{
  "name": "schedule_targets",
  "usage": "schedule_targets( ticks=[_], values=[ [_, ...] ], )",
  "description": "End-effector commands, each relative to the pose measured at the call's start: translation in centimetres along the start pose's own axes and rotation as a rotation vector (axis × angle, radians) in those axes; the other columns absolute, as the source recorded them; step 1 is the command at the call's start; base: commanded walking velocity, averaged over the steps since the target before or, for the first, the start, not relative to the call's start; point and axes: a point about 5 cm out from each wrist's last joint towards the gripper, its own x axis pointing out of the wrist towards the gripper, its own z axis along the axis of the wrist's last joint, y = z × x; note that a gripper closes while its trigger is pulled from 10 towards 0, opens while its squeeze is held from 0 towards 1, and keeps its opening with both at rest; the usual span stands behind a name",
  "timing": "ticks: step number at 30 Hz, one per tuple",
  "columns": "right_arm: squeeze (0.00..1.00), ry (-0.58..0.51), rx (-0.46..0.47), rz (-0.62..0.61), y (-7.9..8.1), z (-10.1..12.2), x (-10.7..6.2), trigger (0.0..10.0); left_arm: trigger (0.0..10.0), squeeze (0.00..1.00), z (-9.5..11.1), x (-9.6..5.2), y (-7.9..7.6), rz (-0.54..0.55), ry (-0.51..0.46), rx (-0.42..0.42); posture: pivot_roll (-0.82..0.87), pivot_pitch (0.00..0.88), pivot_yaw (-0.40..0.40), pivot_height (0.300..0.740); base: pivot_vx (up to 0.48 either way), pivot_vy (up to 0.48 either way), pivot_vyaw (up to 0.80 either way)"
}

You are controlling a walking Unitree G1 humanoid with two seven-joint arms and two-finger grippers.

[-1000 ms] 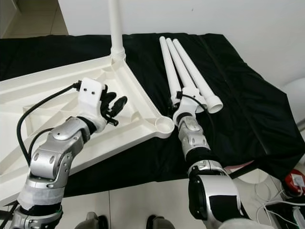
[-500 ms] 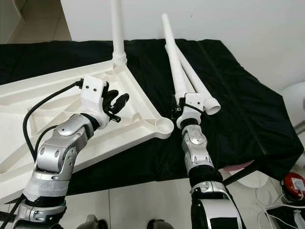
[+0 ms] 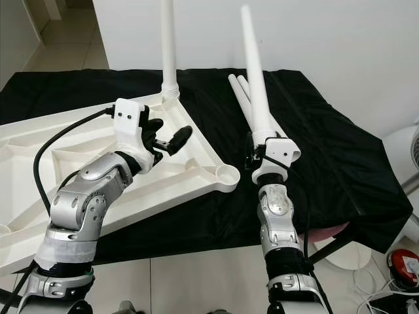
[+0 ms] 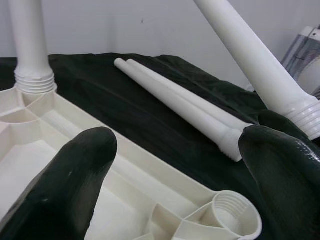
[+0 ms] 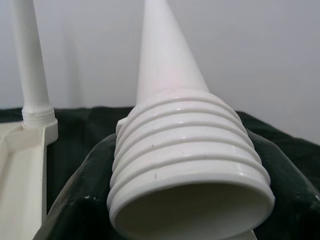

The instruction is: Building children table

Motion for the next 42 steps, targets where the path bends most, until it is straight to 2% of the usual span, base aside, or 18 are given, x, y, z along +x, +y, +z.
schedule_targets(
  ticks=[1, 2, 5, 6, 7, 8, 9, 11, 12, 15, 17, 21, 25, 27, 30, 42],
  values=[
    [0.0, -0.062, 0.003, -0.025, -0.3, 1.0, 0.0, 10.0, 10.0, 1.0, 0.1, 0.1, -1.2, -0.188, 0.016, -0.01, -0.03, 0.0, -0.041, 0.74, 0.0, 0.0, 0.0],
    [0.0, -0.084, 0.017, -0.024, -0.2, 1.4, 0.1, 10.0, 10.0, 1.0, 0.3, 0.2, -1.3, -0.218, 0.021, -0.014, -0.03, 0.0, -0.041, 0.74, 0.0, 0.0, 0.0],
    [0.0, -0.084, 0.017, -0.024, -0.2, 1.4, 0.1, 10.0, 10.0, 1.0, 0.3, 0.2, -1.3, -0.218, 0.021, -0.014, -0.03, 0.0, -0.041, 0.74, 0.0, 0.0, 0.0],
    [0.0, -0.117, 0.023, -0.012, 0.0, 2.2, 0.3, 10.0, 10.0, 1.0, 0.7, 0.2, -1.5, -0.253, 0.019, -0.039, -0.04, 0.0, -0.038, 0.74, 0.0, 0.0, 0.0],
    [0.0, -0.155, 0.013, 0.009, 0.3, 3.2, 0.4, 10.0, 10.0, 0.93, 1.0, 0.4, -1.6, -0.273, 0.022, -0.078, -0.04, 0.0, -0.038, 0.74, 0.0, 0.0, 0.0],
    [0.0, -0.155, 0.013, 0.009, 0.3, 3.2, 0.4, 10.0, 10.0, 0.93, 1.0, 0.4, -1.6, -0.273, 0.022, -0.078, -0.04, 0.0, -0.038, 0.74, 0.0, 0.0, 0.0],
    [0.0, -0.203, 0.007, 0.043, 0.8, 4.3, 0.6, 10.0, 10.0, 0.0, 1.4, 0.5, -1.8, -0.308, 0.024, -0.135, -0.04, 0.0, -0.033, 0.74, 0.0, 0.0, 0.0],
    [0.0, -0.203, 0.007, 0.043, 0.8, 4.3, 0.6, 10.0, 10.0, 0.0, 1.4, 0.5, -1.8, -0.308, 0.024, -0.135, -0.04, 0.0, -0.033, 0.74, 0.0, 0.0, 0.0],
    [0.0, -0.283, -0.011, 0.159, 2.1, 6.3, 0.4, 10.0, 10.0, 0.0, 2.5, 0.7, -1.8, -0.36, 0.013, -0.252, -0.04, 0.0, -0.033, 0.74, 0.0, 0.0, 0.0],
    [0.0, -0.304, -0.023, 0.202, 2.6, 6.8, 0.2, 10.0, 10.0, 0.0, 2.9, 0.8, -1.7, -0.376, 0.014, -0.296, -0.03, 0.0, -0.034, 0.74, 0.0, 0.0, 0.0],
    [0.0, -0.322, -0.051, 0.281, 3.4, 7.2, -0.3, 10.0, 10.0, 0.0, 3.6, 1.1, -1.2, -0.388, 0.021, -0.334, -0.03, 0.0, -0.033, 0.74, 0.0, 0.0, 0.0],
    [0.0, -0.323, -0.062, 0.318, 3.8, 7.2, -0.5, 10.0, 10.0, 0.0, 3.9, 1.2, -1.0, -0.397, 0.02, -0.342, -0.03, 0.0, -0.033, 0.74, 0.0, 0.0, 0.0],
    [0.0, -0.309, -0.077, 0.424, 5.0, 6.9, -1.3, 10.0, 10.0, 0.0, 5.2, 1.5, -0.4, -0.429, 0.002, -0.4, -0.04, 0.0, -0.035, 0.74, 0.0, 0.0, 0.0],
    [0.0, -0.309, -0.077, 0.424, 5.0, 6.9, -1.3, 10.0, 10.0, 0.0, 5.2, 1.5, -0.4, -0.429, 0.002, -0.4, -0.04, 0.0, -0.035, 0.74, 0.0, 0.0, 0.0],
    [0.0, -0.296, -0.084, 0.467, 5.6, 6.6, -1.6, 10.0, 10.0, 0.0, 6.0, 1.7, -0.2, -0.458, -0.012, -0.451, -0.04, 0.0, -0.036, 0.74, 0.0, 0.0, 0.0],
    [0.0, -0.253, -0.09, 0.535, 6.7, 6.0, -2.5, 10.0, 10.0, 0.0, 7.0, 2.2, -0.7, -0.503, -0.016, -0.543, -0.04, 0.0, -0.037, 0.74, 0.0, 0.0, 0.0]
  ],
)
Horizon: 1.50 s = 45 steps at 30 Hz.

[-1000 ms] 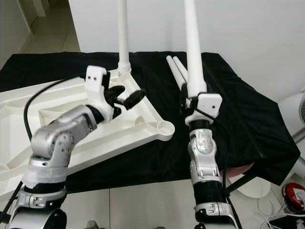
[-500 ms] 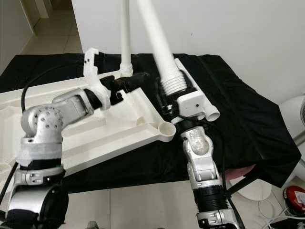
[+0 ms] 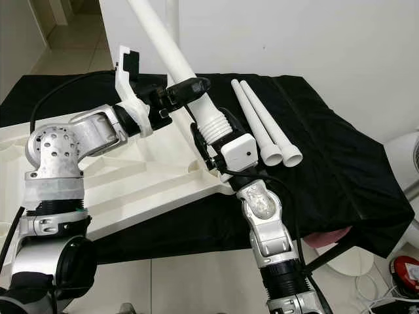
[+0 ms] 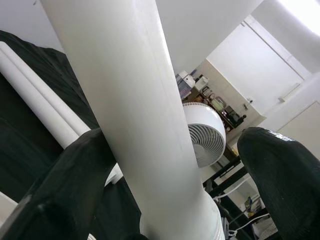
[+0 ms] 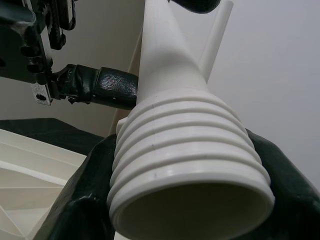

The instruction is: Building children table

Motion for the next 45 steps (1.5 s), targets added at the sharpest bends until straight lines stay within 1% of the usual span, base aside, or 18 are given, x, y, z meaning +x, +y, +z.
schedule_targets(
  ticks=[1, 3, 7, 9, 10, 12, 13, 14, 15, 16, 17, 19, 21, 29, 30, 31, 32, 45],
  values=[
    [0.0, -0.002, -0.007, 0.024, 0.4, 0.2, -0.2, 10.0, 10.0, 0.0, 0.2, 0.5, -1.1, -0.149, 0.006, -0.027, -0.04, 0.0, -0.037, 0.74, 0.0, 0.0, 0.0],
    [0.0, 0.018, -0.007, 0.055, 1.0, 0.0, -0.7, 10.0, 10.0, 0.0, 1.3, 1.0, -0.8, -0.119, -0.025, -0.087, -0.05, 0.0, -0.037, 0.74, 0.0, 0.0, 0.0],
    [0.0, 0.025, -0.006, 0.063, 1.1, 0.0, -0.9, 10.0, 10.0, 0.0, 1.7, 1.2, -0.5, -0.099, -0.036, -0.111, -0.05, 0.0, -0.038, 0.74, 0.0, 0.0, 0.0],
    [0.0, 0.041, -0.016, 0.076, 1.2, -0.2, -1.5, 10.0, 10.0, 0.0, 2.4, 1.4, 0.6, -0.021, -0.043, -0.149, -0.05, 0.0, -0.037, 0.74, 0.0, 0.0, 0.0],
    [0.0, 0.041, -0.016, 0.076, 1.2, -0.2, -1.5, 10.0, 10.0, 0.0, 2.4, 1.4, 0.6, -0.021, -0.043, -0.149, -0.05, 0.0, -0.037, 0.74, 0.0, 0.0, 0.0],
    [0.0, 0.049, -0.021, 0.082, 1.2, -0.3, -1.8, 10.0, 10.0, 0.0, 2.6, 1.5, 1.2, 0.025, -0.043, -0.147, -0.05, 0.0, -0.034, 0.74, 0.0, 0.0, 0.0],
    [0.0, 0.059, -0.026, 0.09, 1.1, -0.4, -2.2, 10.0, 10.0, 0.0, 2.9, 1.6, 1.9, 0.078, -0.046, -0.15, -0.05, 0.0, -0.033, 0.74, 0.0, 0.0, 0.0],
    [0.0, 0.059, -0.026, 0.09, 1.1, -0.4, -2.2, 10.0, 10.0, 0.0, 2.9, 1.6, 1.9, 0.078, -0.046, -0.15, -0.05, 0.0, -0.033, 0.74, 0.0, 0.0, 0.0],
    [0.0, 0.068, -0.031, 0.096, 1.1, -0.4, -2.5, 10.0, 10.0, 0.0, 3.2, 1.5, 2.7, 0.132, -0.043, -0.149, -0.05, 0.0, -0.03, 0.74, 0.0, 0.0, 0.0],
    [0.0, 0.068, -0.031, 0.096, 1.1, -0.4, -2.5, 10.0, 10.0, 0.0, 3.2, 1.5, 2.7, 0.132, -0.043, -0.149, -0.05, 0.0, -0.03, 0.74, 0.0, 0.0, 0.0],
    [0.0, 0.076, -0.034, 0.102, 1.0, -0.5, -2.7, 10.0, 10.0, 0.0, 3.5, 1.4, 3.5, 0.189, -0.05, -0.147, -0.05, 0.0, -0.028, 0.74, 0.0, 0.0, 0.0],
    [0.0, 0.076, -0.034, 0.102, 1.0, -0.5, -2.7, 10.0, 10.0, 0.0, 3.5, 1.4, 3.5, 0.189, -0.05, -0.147, -0.05, 0.0, -0.028, 0.74, 0.0, 0.0, 0.0],
    [0.0, 0.086, -0.039, 0.11, 1.0, -0.5, -3.1, 10.0, 10.0, 0.0, 4.2, 1.0, 4.7, 0.276, -0.063, -0.117, -0.05, 0.0, -0.025, 0.74, 0.0, 0.0, 0.0],
    [0.0, 0.093, -0.041, 0.115, 1.1, -0.5, -3.3, 10.0, 10.0, 0.0, 5.2, 0.5, 5.5, 0.329, -0.081, -0.092, -0.05, 0.0, -0.023, 0.74, 0.0, 0.0, 0.0],
    [0.0, 0.095, -0.041, 0.116, 1.2, -0.6, -3.3, 10.0, 8.6, 0.0, 5.4, 0.4, 5.5, 0.328, -0.086, -0.097, -0.05, 0.0, -0.023, 0.74, 0.0, 0.0, 0.0],
    [0.0, 0.095, -0.041, 0.116, 1.2, -0.6, -3.3, 10.0, 8.6, 0.0, 5.4, 0.4, 5.5, 0.328, -0.086, -0.097, -0.05, 0.0, -0.023, 0.74, 0.0, 0.0, 0.0],
    [0.0, 0.097, -0.043, 0.119, 1.2, -0.6, -3.3, 10.0, 0.0, 0.0, 5.5, 0.4, 5.5, 0.318, -0.094, -0.109, -0.05, 0.0, -0.023, 0.74, 0.0, 0.0, 0.0],
    [0.0, 0.101, -0.047, 0.118, 1.2, -0.7, -3.1, 10.0, 0.0, 0.0, 5.9, 0.9, 5.4, 0.278, -0.124, -0.141, -0.05, 0.0, -0.032, 0.74, 0.0, 0.0, 0.0]
  ],
)
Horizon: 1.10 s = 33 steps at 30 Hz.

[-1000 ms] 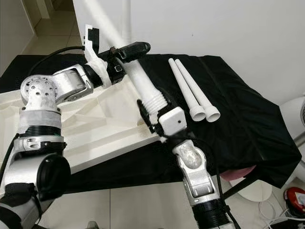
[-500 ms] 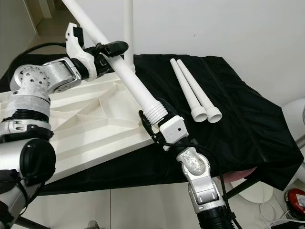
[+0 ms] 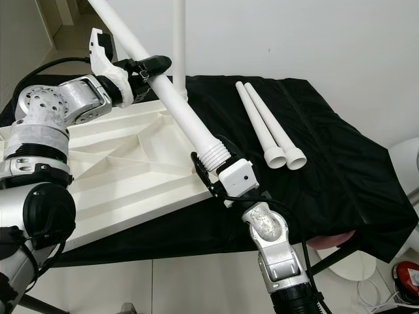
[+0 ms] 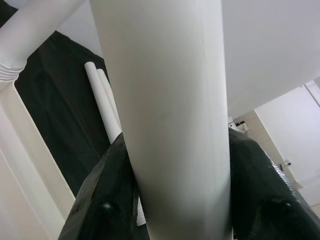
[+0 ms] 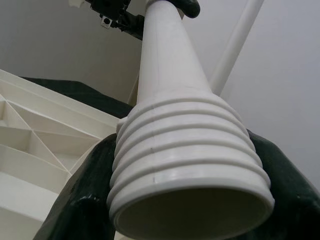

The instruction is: Building children table

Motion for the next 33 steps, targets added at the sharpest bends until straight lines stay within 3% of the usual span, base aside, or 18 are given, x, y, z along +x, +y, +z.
schedule_targets(
  ticks=[1, 3, 4, 6, 7, 8, 9, 15, 17, 19, 20, 21, 24, 33],
  values=[
    [0.0, -0.015, -0.015, 0.011, 0.0, 0.4, 0.1, 10.0, 0.0, 0.0, 0.5, 0.0, -0.3, -0.026, -0.016, 0.024, -0.05, 0.0, -0.032, 0.74, 0.0, 0.0, 0.0],
    [0.0, -0.013, -0.008, -0.001, -0.2, 0.3, 0.2, 10.0, 0.0, 0.0, 0.6, 0.1, -0.4, -0.033, -0.024, 0.014, -0.05, 0.0, -0.031, 0.74, 0.0, 0.0, 0.0],
    [0.24, -0.009, 0.002, -0.014, -0.2, 0.2, 0.3, 10.0, 0.0, 0.0, 0.7, 0.1, -0.4, -0.033, -0.025, 0.016, -0.04, 0.0, -0.031, 0.74, 0.0, 0.0, 0.0],
    [0.24, -0.009, 0.002, -0.014, -0.2, 0.2, 0.3, 10.0, 0.0, 0.0, 0.7, 0.1, -0.4, -0.033, -0.025, 0.016, -0.04, 0.0, -0.031, 0.74, 0.0, 0.0, 0.0],
    [1.0, -0.005, 0.021, -0.028, -0.3, 0.2, 0.4, 10.0, 9.1, 0.0, 0.7, 0.1, -0.4, -0.029, -0.021, 0.035, -0.04, 0.0, -0.032, 0.74, 0.0, 0.0, 0.0],
    [1.0, -0.005, 0.021, -0.028, -0.3, 0.2, 0.4, 10.0, 9.1, 0.0, 0.7, 0.1, -0.4, -0.029, -0.021, 0.035, -0.04, 0.0, -0.032, 0.74, 0.0, 0.0, 0.0],
    [1.0, 0.0, 0.041, -0.043, -0.4, 0.0, 0.5, 10.0, 10.0, 0.0, 0.8, 0.1, -0.4, -0.023, -0.022, 0.051, -0.04, 0.0, -0.033, 0.74, 0.0, 0.0, 0.0],
    [1.0, 0.023, 0.104, -0.084, -0.6, -0.3, 0.8, 10.0, 10.0, 0.0, 1.2, 0.1, -0.9, -0.038, -0.04, 0.114, -0.04, 0.0, -0.034, 0.74, 0.0, 0.0, 0.0],
    [1.0, 0.06, 0.132, -0.114, -0.8, -0.6, 1.0, 10.0, 10.0, 0.0, 1.5, 0.1, -1.3, -0.044, -0.062, 0.181, -0.04, 0.0, -0.032, 0.74, 0.0, 0.0, 0.0],
    [1.0, 0.06, 0.132, -0.114, -0.8, -0.6, 1.0, 10.0, 10.0, 0.0, 1.5, 0.1, -1.3, -0.044, -0.062, 0.181, -0.04, 0.0, -0.032, 0.74, 0.0, 0.0, 0.0],
    [0.77, 0.106, 0.151, -0.132, -0.9, -1.0, 1.1, 10.0, 10.0, 0.0, 1.5, 0.1, -1.7, -0.048, -0.075, 0.226, -0.04, 0.0, -0.032, 0.74, 0.0, 0.0, 0.0],
    [0.0, 0.149, 0.155, -0.151, -1.1, -1.4, 1.2, 10.0, 10.0, 0.0, 1.5, 0.1, -2.1, -0.054, -0.096, 0.278, -0.04, 0.0, -0.032, 0.74, 0.0, 0.0, 0.0],
    [0.0, 0.206, 0.13, -0.174, -1.4, -2.0, 1.6, 10.0, 10.0, 0.0, 0.9, 0.2, -3.4, -0.067, -0.139, 0.387, -0.04, 0.0, -0.03, 0.74, 0.0, 0.0, 0.0],
    [0.0, 0.241, 0.126, -0.153, -1.3, -2.2, 2.2, 10.0, 10.0, 0.0, -0.7, 0.5, -5.0, -0.056, -0.209, 0.487, -0.04, 0.0, -0.044, 0.74, 0.0, 0.0, 0.0]
  ],
)
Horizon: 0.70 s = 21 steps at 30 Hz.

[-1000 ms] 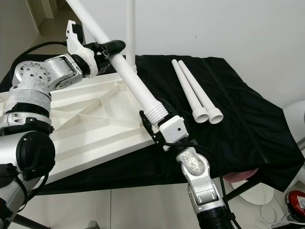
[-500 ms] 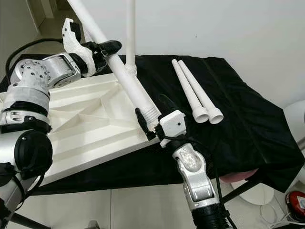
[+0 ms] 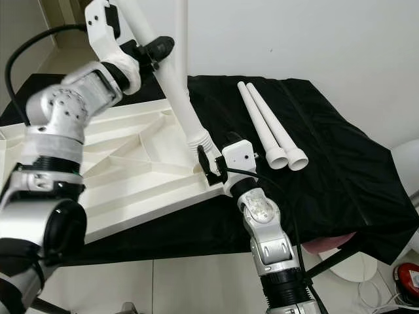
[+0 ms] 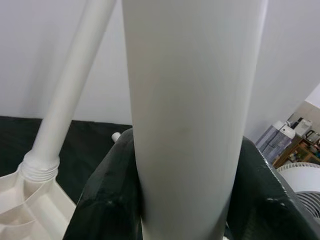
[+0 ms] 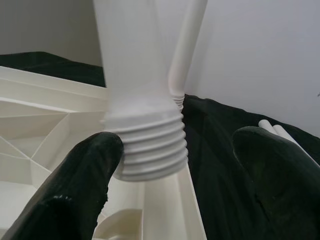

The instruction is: Building children table

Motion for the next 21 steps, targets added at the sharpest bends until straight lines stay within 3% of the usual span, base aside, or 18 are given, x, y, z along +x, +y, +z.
schedule_targets(
  ticks=[1, 5, 13, 18, 21],
  values=[
    [0.0, 0.017, -0.014, 0.003, 0.0, -0.1, 0.2, 10.0, 10.0, 0.0, 0.3, 0.1, -0.8, -0.007, -0.03, 0.052, -0.04, 0.0, -0.045, 0.74, 0.0, 0.0, 0.0],
    [0.0, 0.015, -0.028, 0.053, 0.6, 0.3, 1.0, 10.0, 10.0, 0.0, -0.6, 0.6, -2.3, 0.034, -0.066, 0.141, -0.03, 0.0, -0.06, 0.74, 0.0, 0.0, 0.0],
    [0.0, 0.004, -0.033, 0.05, 0.9, 0.9, 1.9, 10.0, 10.0, 0.0, -1.4, 0.6, -3.8, 0.054, -0.099, 0.176, -0.02, 0.0, -0.071, 0.74, 0.0, 0.0, 0.0],
    [0.0, 0.003, -0.014, -0.016, 0.3, 1.5, 3.3, 10.0, 10.0, 0.0, -2.1, 0.3, -5.3, 0.05, -0.14, 0.209, -0.02, 0.0, -0.077, 0.74, 0.0, 0.0, 0.0],
    [0.0, 0.005, -0.012, -0.025, 0.2, 1.5, 3.4, 10.0, 10.0, 0.0, -2.2, 0.3, -5.5, 0.05, -0.146, 0.214, -0.02, 0.0, -0.077, 0.74, 0.0, 0.0, 0.0]
  ],
)
